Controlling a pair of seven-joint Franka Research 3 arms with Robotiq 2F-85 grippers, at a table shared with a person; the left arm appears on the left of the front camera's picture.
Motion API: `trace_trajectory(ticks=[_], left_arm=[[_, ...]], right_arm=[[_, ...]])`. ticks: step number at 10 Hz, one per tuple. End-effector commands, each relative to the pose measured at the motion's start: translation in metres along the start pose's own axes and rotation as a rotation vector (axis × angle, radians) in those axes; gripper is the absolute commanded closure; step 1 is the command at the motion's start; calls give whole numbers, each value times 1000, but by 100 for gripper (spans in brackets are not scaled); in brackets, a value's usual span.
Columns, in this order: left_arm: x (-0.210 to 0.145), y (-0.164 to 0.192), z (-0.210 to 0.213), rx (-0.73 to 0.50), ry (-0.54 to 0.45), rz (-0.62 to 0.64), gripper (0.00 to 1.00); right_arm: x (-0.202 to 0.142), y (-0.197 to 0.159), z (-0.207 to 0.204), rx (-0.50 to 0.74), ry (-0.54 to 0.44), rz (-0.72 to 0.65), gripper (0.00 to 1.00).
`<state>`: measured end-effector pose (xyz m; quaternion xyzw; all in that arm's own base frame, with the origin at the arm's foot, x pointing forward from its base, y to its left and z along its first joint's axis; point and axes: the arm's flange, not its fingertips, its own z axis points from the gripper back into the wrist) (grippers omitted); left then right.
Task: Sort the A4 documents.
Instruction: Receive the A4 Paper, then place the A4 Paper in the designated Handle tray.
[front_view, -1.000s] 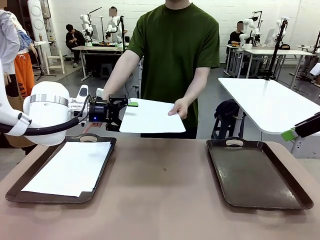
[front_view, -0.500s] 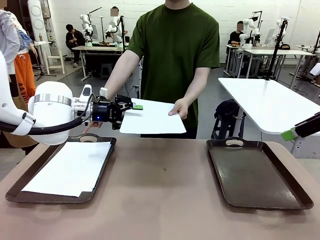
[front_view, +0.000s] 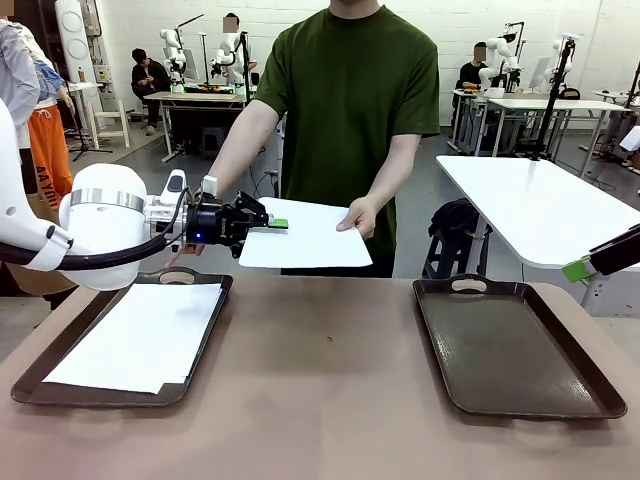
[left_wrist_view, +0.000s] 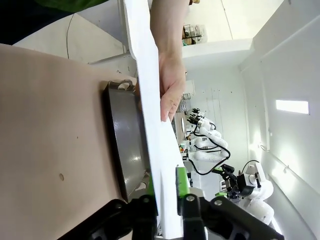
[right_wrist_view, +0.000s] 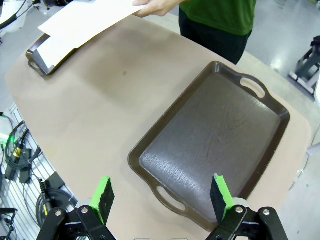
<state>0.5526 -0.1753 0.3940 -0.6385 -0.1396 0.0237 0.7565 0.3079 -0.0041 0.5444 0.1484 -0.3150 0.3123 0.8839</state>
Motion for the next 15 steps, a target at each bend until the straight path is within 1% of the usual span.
trace_trajectory(ticks=[1,5,6,7,15], left_arm=[[3,-2,-2,-7,25,-24,100],[2,-3,0,7,36,-29,100],[3,-4,1,12,31,-37,100],[1,-2,0,2,17,-14,100],[1,-2,0,2,17,-14,100]], right_arm=[[0,-1,-2,19,-8,-1,0],[0,-1,-2,19,-8,-1,0],[0,-1,-2,19,-8,-1,0],[0,-1,-2,19,-8,-1,0],[0,-1,-2,19,-8,-1,0]])
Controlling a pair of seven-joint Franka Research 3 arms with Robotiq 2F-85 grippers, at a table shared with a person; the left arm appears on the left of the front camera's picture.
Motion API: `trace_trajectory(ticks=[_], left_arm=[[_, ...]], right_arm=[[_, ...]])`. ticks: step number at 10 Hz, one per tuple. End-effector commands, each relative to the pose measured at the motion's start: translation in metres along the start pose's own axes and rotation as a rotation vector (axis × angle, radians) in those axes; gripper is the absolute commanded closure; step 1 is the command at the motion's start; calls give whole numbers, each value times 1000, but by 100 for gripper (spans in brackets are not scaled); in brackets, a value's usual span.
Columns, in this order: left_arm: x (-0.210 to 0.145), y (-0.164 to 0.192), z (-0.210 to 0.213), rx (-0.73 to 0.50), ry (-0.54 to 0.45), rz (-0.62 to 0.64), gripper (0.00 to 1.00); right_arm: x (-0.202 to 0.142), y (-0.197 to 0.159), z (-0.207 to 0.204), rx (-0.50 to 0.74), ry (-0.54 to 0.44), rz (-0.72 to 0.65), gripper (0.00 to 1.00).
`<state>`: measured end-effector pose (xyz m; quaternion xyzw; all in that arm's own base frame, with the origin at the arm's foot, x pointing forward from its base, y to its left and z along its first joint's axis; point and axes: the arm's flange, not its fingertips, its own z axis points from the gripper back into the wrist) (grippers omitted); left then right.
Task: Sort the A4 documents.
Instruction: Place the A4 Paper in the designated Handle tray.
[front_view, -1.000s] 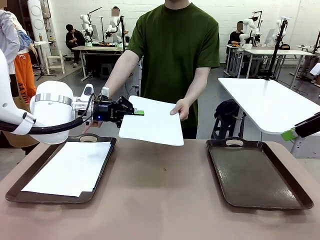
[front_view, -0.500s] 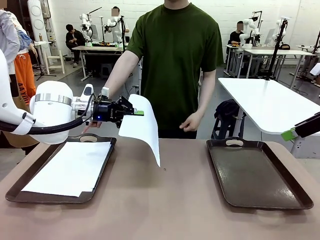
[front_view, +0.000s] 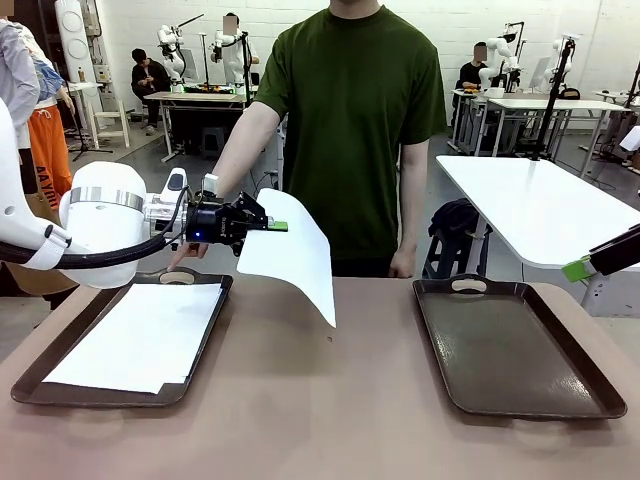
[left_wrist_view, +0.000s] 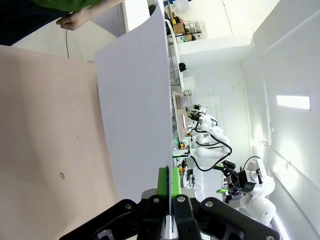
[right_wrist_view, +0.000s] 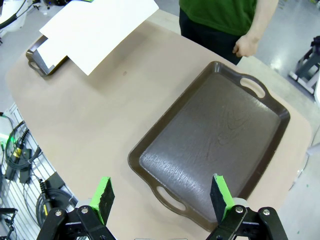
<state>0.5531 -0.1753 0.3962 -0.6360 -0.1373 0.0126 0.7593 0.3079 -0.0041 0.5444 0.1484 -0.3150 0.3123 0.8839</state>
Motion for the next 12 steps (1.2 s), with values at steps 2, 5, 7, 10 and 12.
trace_trajectory(ticks=[2,5,7,10,12], left_arm=[[0,0,-1,-3,-2,1,100],[0,0,0,0,0,0,99],[-8,-23,23,-9,165,-68,99],[-4,-43,82,47,220,-94,99],[-12,-40,108,102,213,-43,99]], right_arm=[[0,-1,-2,19,-8,-1,0],[0,-1,-2,19,-8,-1,0],[0,-1,-2,19,-8,-1,0],[0,-1,-2,19,-8,-1,0],[0,-1,-2,19,-8,-1,0]])
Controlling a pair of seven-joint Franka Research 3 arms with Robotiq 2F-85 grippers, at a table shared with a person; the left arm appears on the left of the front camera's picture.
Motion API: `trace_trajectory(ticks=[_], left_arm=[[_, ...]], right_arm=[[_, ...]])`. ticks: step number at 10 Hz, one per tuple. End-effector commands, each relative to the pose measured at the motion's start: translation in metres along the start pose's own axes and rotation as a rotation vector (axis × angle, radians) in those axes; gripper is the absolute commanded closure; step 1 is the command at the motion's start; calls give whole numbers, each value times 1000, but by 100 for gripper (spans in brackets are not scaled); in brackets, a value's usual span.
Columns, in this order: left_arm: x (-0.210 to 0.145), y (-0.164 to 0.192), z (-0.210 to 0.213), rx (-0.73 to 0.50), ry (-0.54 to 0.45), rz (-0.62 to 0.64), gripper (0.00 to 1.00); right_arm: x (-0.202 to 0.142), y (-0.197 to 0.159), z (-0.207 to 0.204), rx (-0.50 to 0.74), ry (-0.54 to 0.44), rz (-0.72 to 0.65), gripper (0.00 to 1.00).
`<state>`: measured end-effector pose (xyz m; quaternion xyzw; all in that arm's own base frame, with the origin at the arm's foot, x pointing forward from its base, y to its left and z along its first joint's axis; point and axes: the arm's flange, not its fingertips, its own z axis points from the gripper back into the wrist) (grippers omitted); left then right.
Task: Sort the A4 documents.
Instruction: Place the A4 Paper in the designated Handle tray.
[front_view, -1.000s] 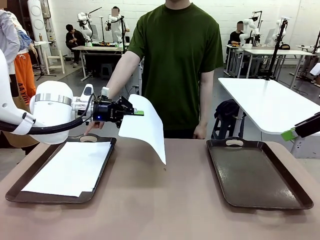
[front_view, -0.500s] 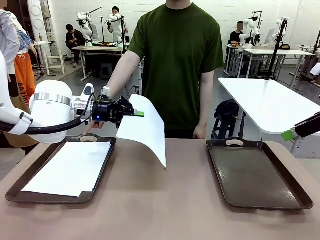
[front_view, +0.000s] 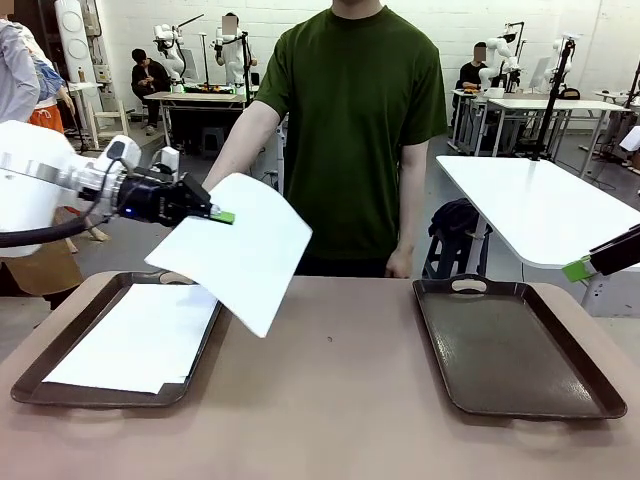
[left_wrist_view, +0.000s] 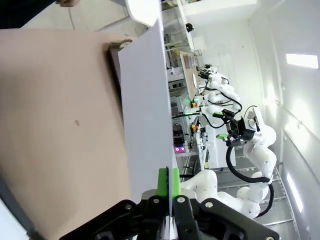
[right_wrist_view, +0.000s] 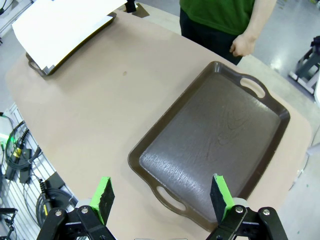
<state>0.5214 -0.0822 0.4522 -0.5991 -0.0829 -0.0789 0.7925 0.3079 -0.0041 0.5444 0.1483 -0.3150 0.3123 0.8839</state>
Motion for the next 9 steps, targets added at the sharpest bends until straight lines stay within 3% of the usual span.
trace_trajectory(ticks=[1,5,9], left_arm=[[-19,8,10,59,9,70,99],[-46,47,40,95,-1,149,99],[-59,87,71,228,41,48,99]], right_arm=[[0,-1,-2,19,-8,-2,0],[0,-1,-2,19,-8,-2,0],[0,-1,-2,19,-8,-2,0]])
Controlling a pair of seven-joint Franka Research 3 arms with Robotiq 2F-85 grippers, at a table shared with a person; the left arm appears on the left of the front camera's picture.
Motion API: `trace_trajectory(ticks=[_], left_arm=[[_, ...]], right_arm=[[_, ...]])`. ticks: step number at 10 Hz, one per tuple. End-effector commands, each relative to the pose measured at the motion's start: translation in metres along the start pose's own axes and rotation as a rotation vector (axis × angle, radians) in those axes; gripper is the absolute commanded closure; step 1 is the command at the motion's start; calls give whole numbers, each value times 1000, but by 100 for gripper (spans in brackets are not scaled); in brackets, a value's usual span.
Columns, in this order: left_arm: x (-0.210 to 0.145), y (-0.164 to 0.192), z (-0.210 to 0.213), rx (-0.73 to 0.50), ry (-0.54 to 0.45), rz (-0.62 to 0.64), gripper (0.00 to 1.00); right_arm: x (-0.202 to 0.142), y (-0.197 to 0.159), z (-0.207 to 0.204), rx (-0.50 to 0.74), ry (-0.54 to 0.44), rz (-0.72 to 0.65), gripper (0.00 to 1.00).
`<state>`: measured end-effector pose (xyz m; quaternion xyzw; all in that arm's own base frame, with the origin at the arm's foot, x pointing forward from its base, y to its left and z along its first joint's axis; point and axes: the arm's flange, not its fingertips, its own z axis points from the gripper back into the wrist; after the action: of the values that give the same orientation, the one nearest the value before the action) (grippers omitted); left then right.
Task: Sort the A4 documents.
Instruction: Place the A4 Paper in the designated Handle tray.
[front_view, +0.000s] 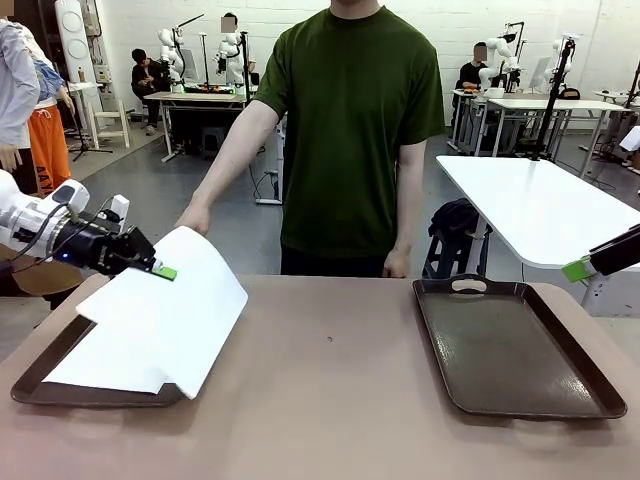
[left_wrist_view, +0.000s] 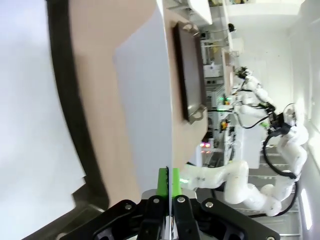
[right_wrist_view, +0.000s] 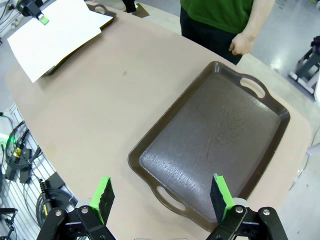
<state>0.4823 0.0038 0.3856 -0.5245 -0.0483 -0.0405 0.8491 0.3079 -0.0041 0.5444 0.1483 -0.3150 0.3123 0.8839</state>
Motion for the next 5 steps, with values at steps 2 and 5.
trace_trajectory(ticks=[2,5], left_arm=[[-10,36,-4,75,24,-76,99],[-6,68,-4,214,-5,-110,99]], right_arm=[[0,-1,-2,19,-8,-2,0],[0,-1,-2,19,-8,-2,0]])
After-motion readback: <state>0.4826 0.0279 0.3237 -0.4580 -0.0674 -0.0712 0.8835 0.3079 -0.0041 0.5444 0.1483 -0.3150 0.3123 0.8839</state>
